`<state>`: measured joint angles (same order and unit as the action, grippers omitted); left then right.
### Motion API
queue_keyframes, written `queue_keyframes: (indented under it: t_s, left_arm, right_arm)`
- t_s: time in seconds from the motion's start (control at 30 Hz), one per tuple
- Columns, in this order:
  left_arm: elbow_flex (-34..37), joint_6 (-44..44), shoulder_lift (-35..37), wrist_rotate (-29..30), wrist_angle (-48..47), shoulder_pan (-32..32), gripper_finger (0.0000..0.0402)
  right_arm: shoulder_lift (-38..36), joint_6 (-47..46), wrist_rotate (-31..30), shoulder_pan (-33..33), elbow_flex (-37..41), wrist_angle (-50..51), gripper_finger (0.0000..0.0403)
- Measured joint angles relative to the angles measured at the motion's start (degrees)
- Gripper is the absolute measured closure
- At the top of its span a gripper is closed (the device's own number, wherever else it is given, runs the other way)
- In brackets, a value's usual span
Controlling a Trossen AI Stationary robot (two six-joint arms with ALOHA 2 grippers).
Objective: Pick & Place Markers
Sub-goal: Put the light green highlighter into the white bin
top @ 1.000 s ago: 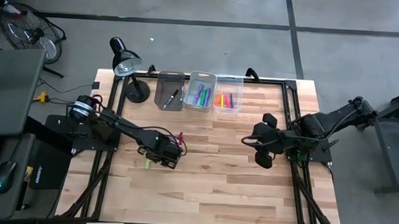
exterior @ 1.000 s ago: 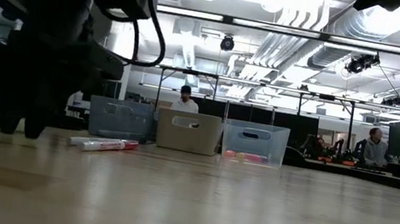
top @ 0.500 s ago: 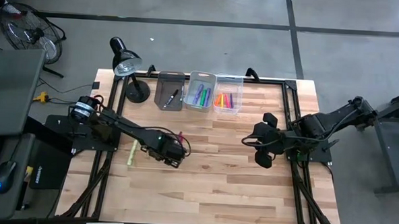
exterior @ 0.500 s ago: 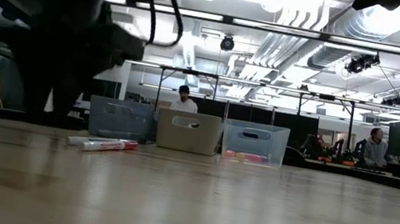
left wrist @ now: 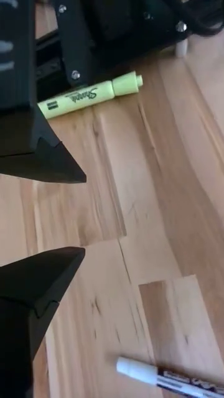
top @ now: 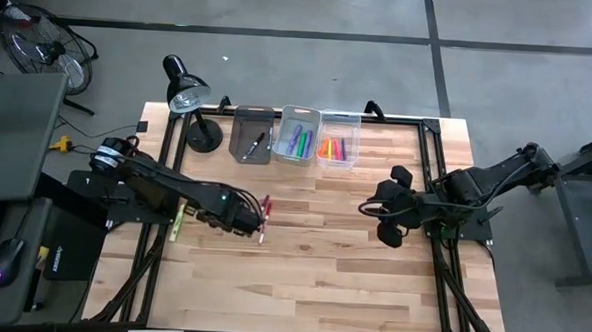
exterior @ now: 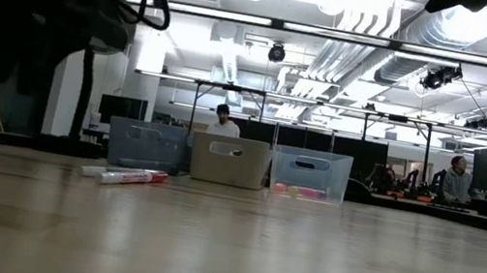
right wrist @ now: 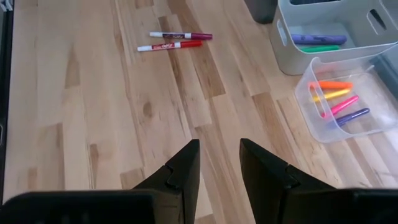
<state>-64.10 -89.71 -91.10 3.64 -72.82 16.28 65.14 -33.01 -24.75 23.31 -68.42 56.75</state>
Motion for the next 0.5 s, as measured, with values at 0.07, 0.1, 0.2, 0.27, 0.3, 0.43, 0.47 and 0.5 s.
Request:
queue_keyframes:
  t_s: [0.07,0.1,0.2,0.27,0.3,0.43,0.47,0.5]
  left_arm:
    - [0.00,-0.97,0.19,0.64,-0.37,0.48,0.0227]
    - [0.03,-1.28,0.38,0.81,-0.78,0.77,0.0227]
    - [0.02,-2.43,0.75,0.71,-1.45,1.58,0.0227]
    - [0.02,-4.72,0.55,0.01,-3.96,2.56,0.0227]
    - [0.02,-6.16,0.58,-0.11,-5.60,2.99,0.0227]
    - [0.15,-11.47,0.18,-1.30,-7.55,5.68,0.0227]
    - [0.64,-13.06,0.34,-1.62,-7.75,6.57,0.0227]
    - [1.37,-14.65,0.36,-2.34,-7.32,7.53,0.0227]
  right_arm:
    - [0.00,0.00,-0.42,0.00,0.00,-0.02,0.0300]
    - [0.00,0.00,-0.52,0.00,0.00,-0.02,0.0300]
    - [0.00,0.00,-0.69,0.00,0.00,-0.02,0.0300]
    - [0.00,0.00,-0.92,0.00,0.00,-0.02,0.0300]
    - [0.00,0.00,-1.05,0.00,0.00,-0.02,0.0300]
    - [0.00,0.00,-1.66,-0.01,0.00,-0.02,0.0300]
    - [0.00,0.00,-1.77,-0.01,-0.01,-0.06,0.0300]
    - [0.00,0.00,-1.76,-0.03,-0.01,-0.26,0.0300]
